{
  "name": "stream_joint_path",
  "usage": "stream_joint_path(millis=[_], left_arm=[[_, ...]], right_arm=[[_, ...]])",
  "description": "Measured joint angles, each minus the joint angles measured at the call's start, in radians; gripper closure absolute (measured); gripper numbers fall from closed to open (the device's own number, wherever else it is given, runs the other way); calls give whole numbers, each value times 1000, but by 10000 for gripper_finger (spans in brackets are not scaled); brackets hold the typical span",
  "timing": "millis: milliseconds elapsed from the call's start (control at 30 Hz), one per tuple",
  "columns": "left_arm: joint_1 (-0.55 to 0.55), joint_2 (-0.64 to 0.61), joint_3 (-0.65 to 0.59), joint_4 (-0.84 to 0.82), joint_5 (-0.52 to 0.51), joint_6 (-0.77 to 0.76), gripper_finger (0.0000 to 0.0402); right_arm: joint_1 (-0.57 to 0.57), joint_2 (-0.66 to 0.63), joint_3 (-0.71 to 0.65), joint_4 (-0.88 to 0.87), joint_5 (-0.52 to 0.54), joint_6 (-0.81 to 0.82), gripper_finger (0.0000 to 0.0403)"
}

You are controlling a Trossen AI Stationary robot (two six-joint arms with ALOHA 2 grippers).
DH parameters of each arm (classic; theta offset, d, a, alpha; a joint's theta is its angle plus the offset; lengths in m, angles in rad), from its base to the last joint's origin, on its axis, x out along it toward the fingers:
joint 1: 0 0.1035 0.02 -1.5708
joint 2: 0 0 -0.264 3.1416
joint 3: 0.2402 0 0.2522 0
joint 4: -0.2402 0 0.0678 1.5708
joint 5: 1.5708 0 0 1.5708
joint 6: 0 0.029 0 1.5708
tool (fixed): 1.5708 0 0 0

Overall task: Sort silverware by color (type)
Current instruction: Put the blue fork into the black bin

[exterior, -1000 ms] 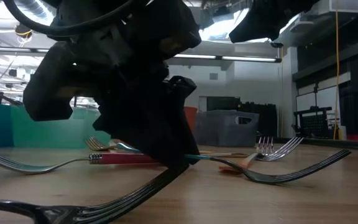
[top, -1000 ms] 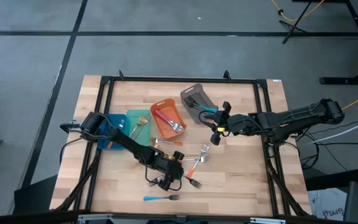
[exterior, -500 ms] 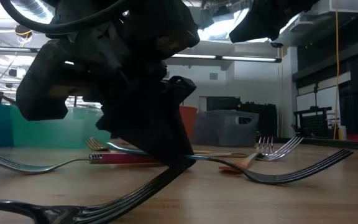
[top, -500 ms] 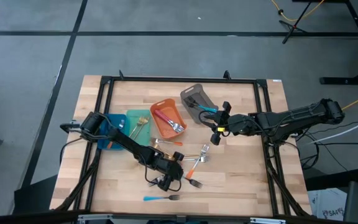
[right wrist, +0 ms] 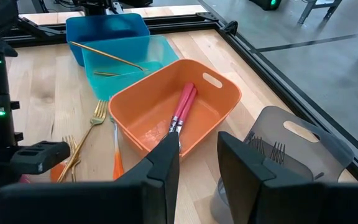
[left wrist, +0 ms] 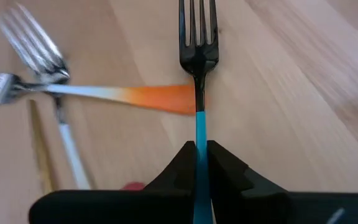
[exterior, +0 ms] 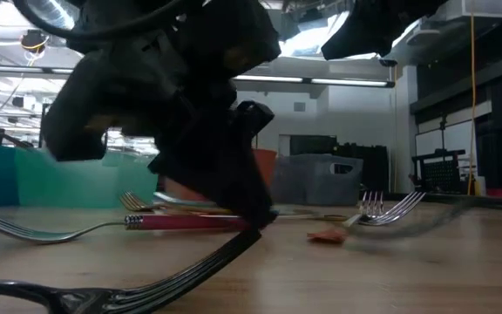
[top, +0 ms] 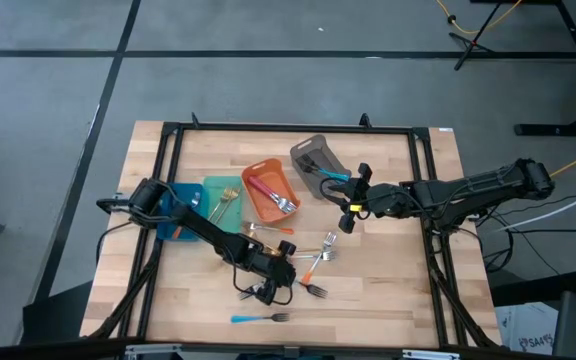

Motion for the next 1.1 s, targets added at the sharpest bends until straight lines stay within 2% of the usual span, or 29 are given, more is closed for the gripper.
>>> stream_joint_path(millis=[133,267,667,900,1000,1100], left_arm=[[0,-24,0,-2,-32,-38,384],[2,-61,0,-16,-115,-55,384],[78,-168,0,-18,-501,-44,384],[158,-204,1,101,-703,-5,384],[193,-205,2,219,-779,39,384],[229,-205,2,343,-804,84,384]], right_arm=[[0,-16,0,-2,0,0,303],[0,-71,0,-8,0,0,303],[0,-278,0,-30,2,0,303],[0,-348,0,-31,32,-1,303],[0,-360,0,-30,76,0,303],[0,-353,0,-30,98,11,303]])
